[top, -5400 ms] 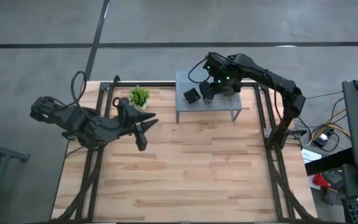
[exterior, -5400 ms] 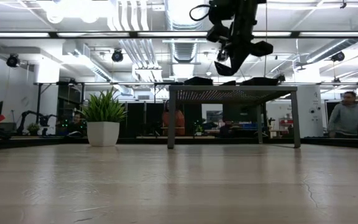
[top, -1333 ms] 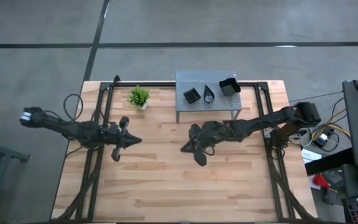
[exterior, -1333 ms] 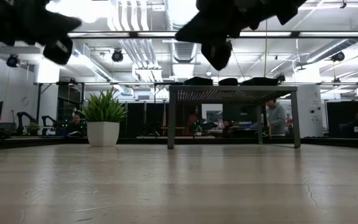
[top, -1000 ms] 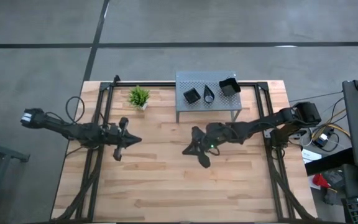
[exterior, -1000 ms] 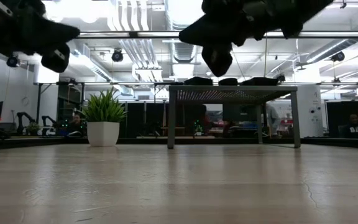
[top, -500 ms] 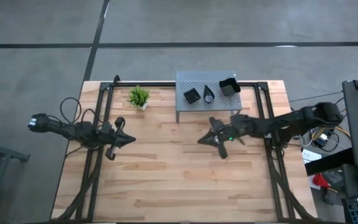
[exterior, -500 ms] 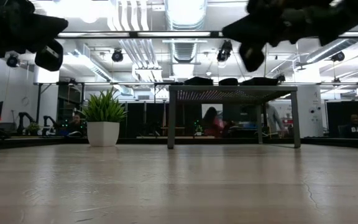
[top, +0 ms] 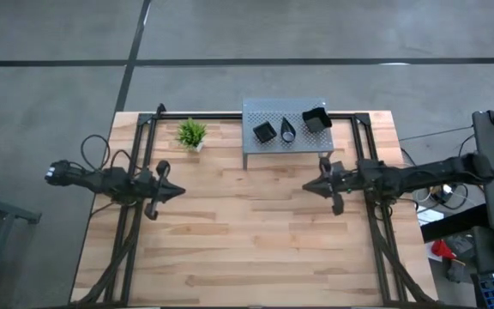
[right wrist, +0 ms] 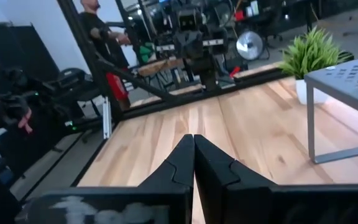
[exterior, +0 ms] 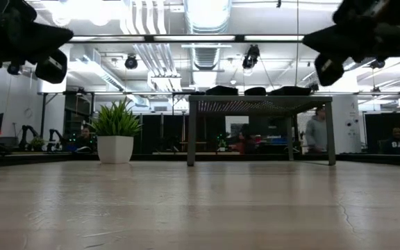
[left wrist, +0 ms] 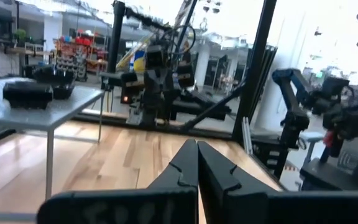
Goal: Pick & Place Mini shaped plates
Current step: Return to Home Position
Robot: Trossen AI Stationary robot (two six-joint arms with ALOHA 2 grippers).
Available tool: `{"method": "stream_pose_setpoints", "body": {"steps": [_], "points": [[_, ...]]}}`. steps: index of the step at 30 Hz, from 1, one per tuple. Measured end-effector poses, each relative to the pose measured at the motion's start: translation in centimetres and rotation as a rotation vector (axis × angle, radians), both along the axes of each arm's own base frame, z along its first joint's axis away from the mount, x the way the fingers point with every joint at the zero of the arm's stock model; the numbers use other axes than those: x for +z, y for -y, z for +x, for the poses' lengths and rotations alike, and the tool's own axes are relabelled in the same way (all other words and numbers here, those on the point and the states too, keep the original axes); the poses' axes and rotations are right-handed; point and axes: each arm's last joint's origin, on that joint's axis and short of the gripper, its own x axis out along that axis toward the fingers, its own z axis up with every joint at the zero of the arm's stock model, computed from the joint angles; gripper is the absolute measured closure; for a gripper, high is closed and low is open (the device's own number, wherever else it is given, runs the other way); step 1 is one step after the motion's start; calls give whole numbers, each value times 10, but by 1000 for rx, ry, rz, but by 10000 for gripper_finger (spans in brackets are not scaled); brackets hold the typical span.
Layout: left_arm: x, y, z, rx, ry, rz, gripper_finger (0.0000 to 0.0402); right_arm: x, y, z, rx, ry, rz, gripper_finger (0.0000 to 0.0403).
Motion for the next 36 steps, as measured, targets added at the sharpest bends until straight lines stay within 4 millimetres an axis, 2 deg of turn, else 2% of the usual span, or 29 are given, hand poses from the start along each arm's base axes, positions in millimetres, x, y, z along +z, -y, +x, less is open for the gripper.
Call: {"method": "stream_pose_setpoints", "body": {"steps": [6,13,36], "points": [[-5,0,0,-3,-51,8,401,-11,1,-22,0,66,-15,394],[-7,0,0,-4,-68,11,401,-24,1,-37,3,109,-15,394],[-10,-1,0,24,-91,117,401,-39,1,-55,6,-22,-56,394]]}}
